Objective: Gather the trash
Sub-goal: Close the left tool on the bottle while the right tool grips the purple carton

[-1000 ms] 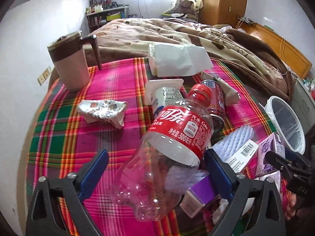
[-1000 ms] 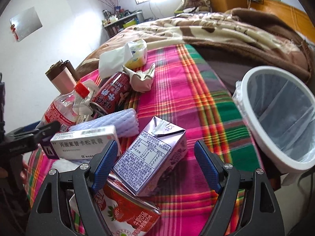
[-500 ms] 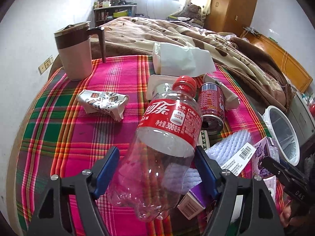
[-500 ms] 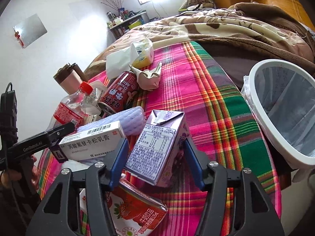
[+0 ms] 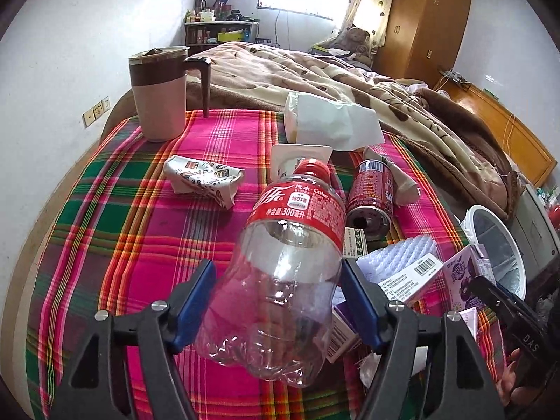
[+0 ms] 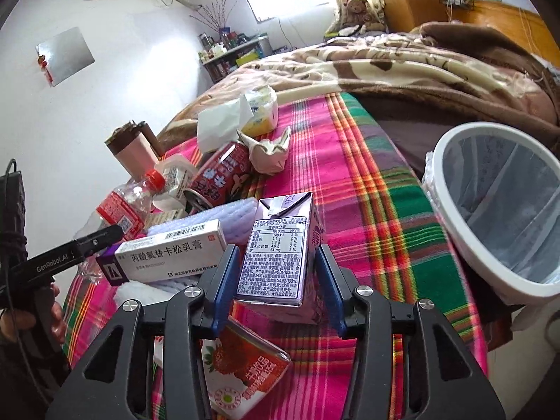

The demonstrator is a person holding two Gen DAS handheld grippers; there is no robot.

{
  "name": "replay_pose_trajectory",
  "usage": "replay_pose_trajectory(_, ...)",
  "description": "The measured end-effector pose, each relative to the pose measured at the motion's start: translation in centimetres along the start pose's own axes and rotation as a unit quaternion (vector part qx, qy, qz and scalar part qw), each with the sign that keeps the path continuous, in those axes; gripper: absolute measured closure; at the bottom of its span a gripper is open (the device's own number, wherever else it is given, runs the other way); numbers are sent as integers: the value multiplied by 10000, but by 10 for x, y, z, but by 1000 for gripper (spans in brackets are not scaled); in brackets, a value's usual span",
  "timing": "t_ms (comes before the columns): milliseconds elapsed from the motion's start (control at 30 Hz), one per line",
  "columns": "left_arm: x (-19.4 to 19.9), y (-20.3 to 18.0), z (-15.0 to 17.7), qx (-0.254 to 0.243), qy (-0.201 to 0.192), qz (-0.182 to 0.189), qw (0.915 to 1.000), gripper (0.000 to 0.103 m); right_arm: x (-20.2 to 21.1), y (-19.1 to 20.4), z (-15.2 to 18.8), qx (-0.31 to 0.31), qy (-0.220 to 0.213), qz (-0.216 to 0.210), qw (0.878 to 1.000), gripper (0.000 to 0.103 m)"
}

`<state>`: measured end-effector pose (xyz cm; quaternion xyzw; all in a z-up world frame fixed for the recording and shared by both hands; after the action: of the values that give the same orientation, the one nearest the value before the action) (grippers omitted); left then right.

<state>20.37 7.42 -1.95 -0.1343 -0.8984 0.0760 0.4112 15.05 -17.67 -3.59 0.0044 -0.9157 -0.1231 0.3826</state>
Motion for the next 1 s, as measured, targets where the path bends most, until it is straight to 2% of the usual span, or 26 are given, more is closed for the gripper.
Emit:
replay_pose_trajectory(300, 22, 2, 2, 121, -319, 22, 9994, 30, 11, -9, -2, -145, -202, -38, 9997, 57)
replay_pose_trajectory(433, 11, 2, 9, 24, -40, -18, 10000, 31, 16, -9, 0, -103, -254, -20, 9996, 57)
replay_pose_trajectory(533, 4, 5, 11, 215, 75, 245, 9994, 31, 18, -9, 0, -116, -254, -41, 9996, 57)
replay_pose_trajectory(600, -1, 7, 9, 292, 77, 187, 9994, 30, 19, -8, 0, -106, -258, -49, 9996, 57)
replay_pose_trajectory(733, -13, 10, 13, 285, 325, 54, 9990, 30, 21, -9, 2, -84, -281, -29, 9996, 57)
replay_pose_trajectory(800, -15, 12, 16, 280, 361, -12, 9990, 30, 22, -10, 2, -117, -279, -32, 9995, 57)
replay_pose_trajectory(900, -11, 16, 17, 348, 277, -50, 9990, 36, 22, -11, 2, -133, -272, -31, 9995, 57)
replay_pose_trajectory(1000, -3, 16, 15, 326, 142, -71, 9993, 36, 22, -11, 2, -107, -285, -23, 9995, 57)
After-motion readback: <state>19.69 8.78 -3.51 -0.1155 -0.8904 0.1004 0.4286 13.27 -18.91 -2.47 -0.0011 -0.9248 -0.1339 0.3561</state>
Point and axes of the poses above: each gripper's, at about its wrist camera, not at the fingertips, and x roughly against the way its jaws point, y to its left, z to its underside, the point moved 3 cm from there along -x, roughly the way its jaws point, and after that the axes turned 8 degrees about z, right-handed, at the moved point
